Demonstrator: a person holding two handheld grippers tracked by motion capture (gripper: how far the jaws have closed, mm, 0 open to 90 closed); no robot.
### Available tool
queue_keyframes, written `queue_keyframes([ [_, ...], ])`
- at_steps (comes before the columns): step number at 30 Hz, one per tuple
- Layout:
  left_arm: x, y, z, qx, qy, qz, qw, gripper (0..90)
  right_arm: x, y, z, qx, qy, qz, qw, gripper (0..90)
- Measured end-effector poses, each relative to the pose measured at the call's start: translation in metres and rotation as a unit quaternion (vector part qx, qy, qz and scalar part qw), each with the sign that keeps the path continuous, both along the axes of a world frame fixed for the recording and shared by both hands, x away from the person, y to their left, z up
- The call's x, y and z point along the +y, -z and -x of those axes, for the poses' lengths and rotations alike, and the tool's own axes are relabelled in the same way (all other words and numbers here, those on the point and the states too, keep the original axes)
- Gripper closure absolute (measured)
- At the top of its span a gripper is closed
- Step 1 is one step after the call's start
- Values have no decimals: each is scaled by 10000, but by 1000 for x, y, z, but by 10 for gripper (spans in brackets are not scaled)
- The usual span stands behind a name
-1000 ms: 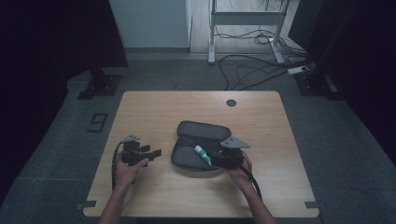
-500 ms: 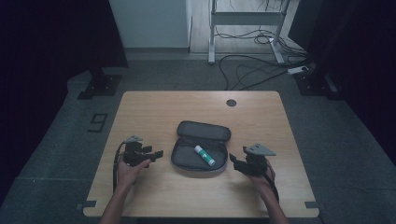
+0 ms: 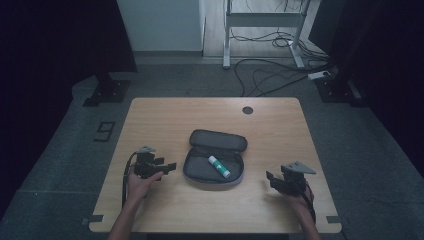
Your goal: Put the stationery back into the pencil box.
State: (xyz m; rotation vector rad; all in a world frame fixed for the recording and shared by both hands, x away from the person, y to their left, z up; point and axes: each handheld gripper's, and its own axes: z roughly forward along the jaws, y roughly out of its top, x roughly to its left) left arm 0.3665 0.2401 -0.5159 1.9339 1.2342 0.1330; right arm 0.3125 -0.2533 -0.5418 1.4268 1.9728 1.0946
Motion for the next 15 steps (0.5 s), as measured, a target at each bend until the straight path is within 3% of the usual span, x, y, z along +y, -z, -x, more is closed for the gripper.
queue_keyframes([
  [3,0,0,0,-2,9,2,10000,299,1,5,-2,47,14,168,9998,324],
  [15,-1,1,0,38,44,45,10000,298,1,7,-4,125,3,183,9998,310],
])
